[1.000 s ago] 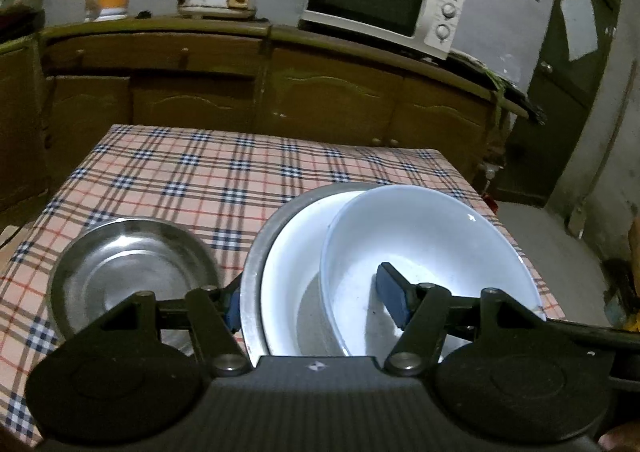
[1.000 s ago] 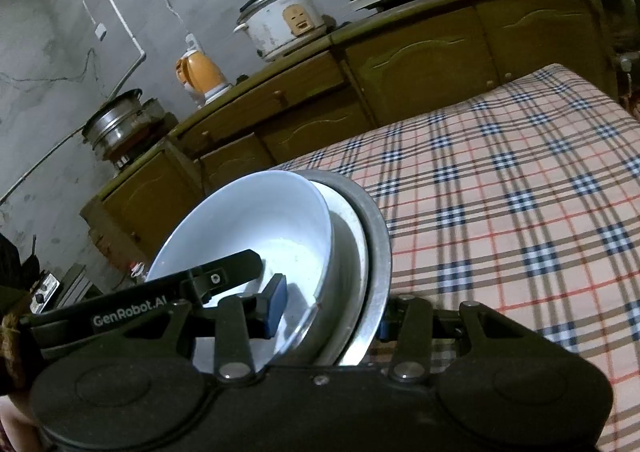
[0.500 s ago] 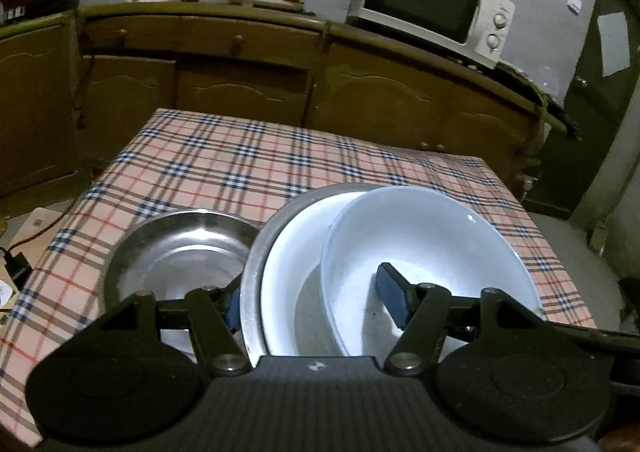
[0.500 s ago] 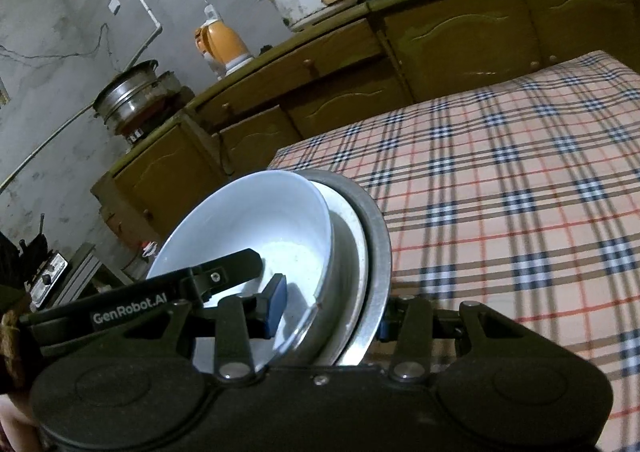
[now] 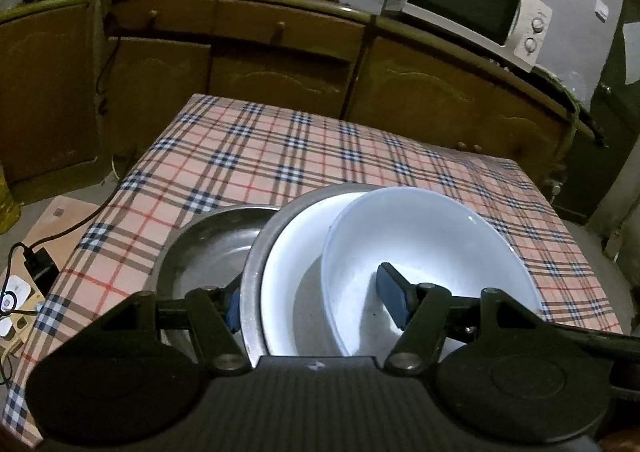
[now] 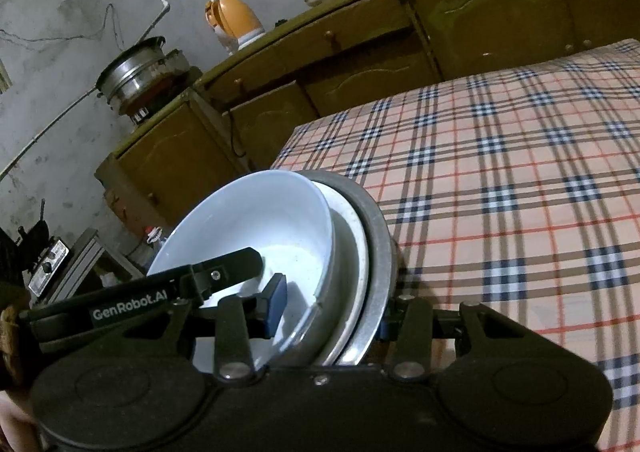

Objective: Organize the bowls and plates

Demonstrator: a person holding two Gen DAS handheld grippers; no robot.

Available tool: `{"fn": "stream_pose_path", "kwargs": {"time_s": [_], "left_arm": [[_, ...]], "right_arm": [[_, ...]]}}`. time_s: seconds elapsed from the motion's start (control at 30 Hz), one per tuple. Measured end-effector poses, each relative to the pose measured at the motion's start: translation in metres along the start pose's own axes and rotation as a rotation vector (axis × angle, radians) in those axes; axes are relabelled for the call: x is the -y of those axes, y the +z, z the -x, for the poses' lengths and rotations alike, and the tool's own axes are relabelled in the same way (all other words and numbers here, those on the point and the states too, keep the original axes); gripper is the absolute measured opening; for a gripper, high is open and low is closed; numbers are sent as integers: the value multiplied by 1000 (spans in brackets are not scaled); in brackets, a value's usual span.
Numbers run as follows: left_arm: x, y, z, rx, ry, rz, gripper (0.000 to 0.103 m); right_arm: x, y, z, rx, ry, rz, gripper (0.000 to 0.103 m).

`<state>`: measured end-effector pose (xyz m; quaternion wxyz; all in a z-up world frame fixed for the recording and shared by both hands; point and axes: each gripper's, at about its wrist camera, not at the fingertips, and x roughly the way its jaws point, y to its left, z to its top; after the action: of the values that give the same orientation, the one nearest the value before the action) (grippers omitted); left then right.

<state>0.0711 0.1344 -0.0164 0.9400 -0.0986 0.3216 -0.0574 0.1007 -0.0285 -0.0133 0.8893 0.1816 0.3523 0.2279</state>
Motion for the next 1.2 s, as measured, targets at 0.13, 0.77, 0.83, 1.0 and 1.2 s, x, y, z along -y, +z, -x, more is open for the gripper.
{"fn": "stream_pose_path", "kwargs": {"time_s": [0.13, 0.77, 0.83, 1.0, 1.2], "left_arm": [[-13, 0, -9, -10, -1, 12, 66], [-58, 0, -56, -37, -24, 6, 66], [-62, 1, -60, -37, -21, 14, 66], [-69, 2, -73, -59, -16, 28, 66], [-71, 2, -79, -58, -14, 25, 66]], "right_arm": [[-5, -2, -17, -14, -5, 4, 53], [-5, -6, -89, -51, -39, -26, 53], [-5, -5, -95, -55, -37, -20, 53], [0, -4, -111, -75, -38, -28, 53], [4, -6, -119, -74, -34, -40, 53]]}}
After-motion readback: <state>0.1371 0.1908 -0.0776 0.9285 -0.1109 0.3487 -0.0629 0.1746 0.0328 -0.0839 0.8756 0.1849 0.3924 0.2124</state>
